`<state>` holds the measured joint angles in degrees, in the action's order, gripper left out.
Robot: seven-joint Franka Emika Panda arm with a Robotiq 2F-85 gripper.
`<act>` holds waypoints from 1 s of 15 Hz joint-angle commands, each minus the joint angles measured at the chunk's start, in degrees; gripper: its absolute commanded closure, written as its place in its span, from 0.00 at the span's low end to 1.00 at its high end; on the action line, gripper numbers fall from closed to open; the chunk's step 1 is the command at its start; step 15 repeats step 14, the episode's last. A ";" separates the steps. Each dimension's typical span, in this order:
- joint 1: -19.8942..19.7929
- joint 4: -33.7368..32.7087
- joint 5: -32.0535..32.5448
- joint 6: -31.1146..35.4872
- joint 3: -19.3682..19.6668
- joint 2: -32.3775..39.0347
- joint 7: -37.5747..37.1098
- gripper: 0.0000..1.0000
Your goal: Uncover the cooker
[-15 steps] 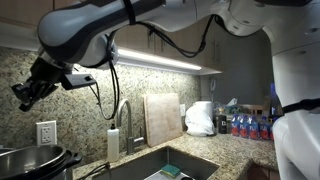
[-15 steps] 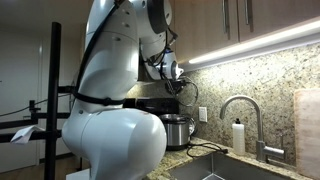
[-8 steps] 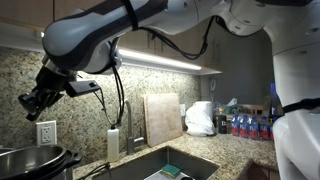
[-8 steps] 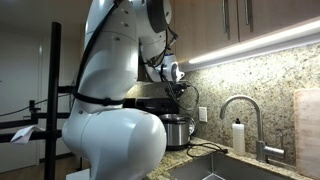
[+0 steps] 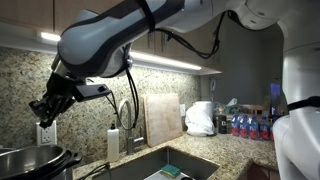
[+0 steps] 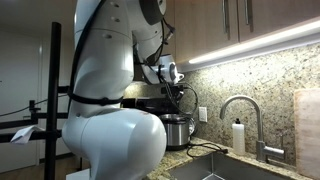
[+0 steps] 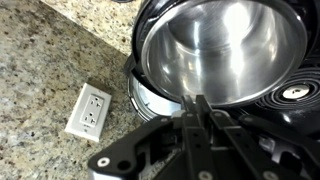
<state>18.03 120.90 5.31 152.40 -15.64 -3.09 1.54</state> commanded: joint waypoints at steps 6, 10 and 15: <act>-0.42 3.19 0.65 -11.19 -1.18 -5.32 -2.26 0.27; -0.50 3.97 -0.03 -11.07 -1.09 -5.89 -1.41 0.02; -0.41 1.70 -0.15 -11.08 -1.11 -3.66 -0.28 0.02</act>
